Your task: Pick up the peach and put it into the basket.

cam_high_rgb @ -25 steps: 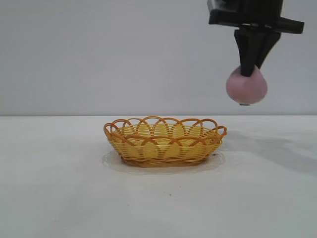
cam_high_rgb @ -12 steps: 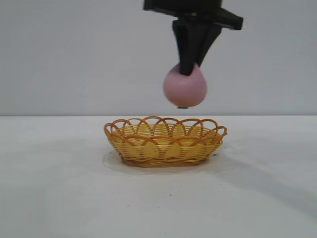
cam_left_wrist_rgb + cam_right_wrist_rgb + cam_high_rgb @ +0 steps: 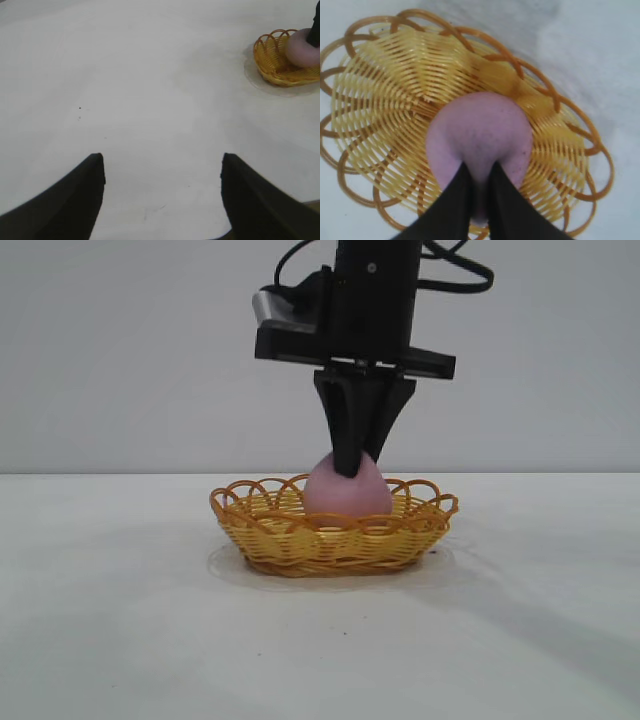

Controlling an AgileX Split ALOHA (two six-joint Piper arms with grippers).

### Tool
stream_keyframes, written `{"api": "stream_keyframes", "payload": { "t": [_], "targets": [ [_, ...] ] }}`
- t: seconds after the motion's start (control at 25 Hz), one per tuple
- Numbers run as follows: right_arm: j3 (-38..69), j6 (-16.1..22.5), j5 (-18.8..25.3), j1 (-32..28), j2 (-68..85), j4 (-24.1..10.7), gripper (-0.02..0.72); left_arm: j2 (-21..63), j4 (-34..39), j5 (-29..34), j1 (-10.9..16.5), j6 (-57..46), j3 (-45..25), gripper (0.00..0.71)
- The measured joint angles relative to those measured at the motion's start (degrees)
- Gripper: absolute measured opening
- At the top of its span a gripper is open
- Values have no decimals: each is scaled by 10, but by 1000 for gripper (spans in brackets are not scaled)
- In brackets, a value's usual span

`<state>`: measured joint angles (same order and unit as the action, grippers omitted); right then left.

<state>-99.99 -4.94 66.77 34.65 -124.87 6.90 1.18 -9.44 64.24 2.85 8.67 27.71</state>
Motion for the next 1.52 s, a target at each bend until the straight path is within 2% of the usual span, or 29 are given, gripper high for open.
{"api": "stream_keyframes", "payload": {
  "t": [0.2, 0.24, 0.28, 0.32, 0.52, 0.72, 0.88, 1.32, 1.52],
  "targets": [
    [0, 0, -18, 0, -1, 2, 321, 0, 0, 0, 0, 0, 0, 480],
    [0, 0, -18, 0, -1, 2, 342, 0, 0, 0, 0, 0, 0, 480],
    [0, 0, -18, 0, -1, 3, 327, 0, 0, 0, 0, 0, 0, 480],
    [0, 0, -16, 0, -1, 3, 390, 0, 0, 0, 0, 0, 0, 480],
    [-4, 0, -6, 0, 14, -5, 386, 0, 0, 0, 0, 0, 0, 480],
    [-33, 0, 9, -1, 40, -58, 386, 0, 0, 0, 0, 0, 0, 480],
    [-53, 0, 30, -25, 42, -72, 386, 0, 0, 0, 0, 0, 0, 480],
    [-57, 0, 38, -191, 42, -77, 386, 0, 0, 0, 0, 0, 0, 480],
    [-57, 27, 38, -265, 42, -66, 386, 0, 0, 0, 0, 0, 0, 480]
  ]
}}
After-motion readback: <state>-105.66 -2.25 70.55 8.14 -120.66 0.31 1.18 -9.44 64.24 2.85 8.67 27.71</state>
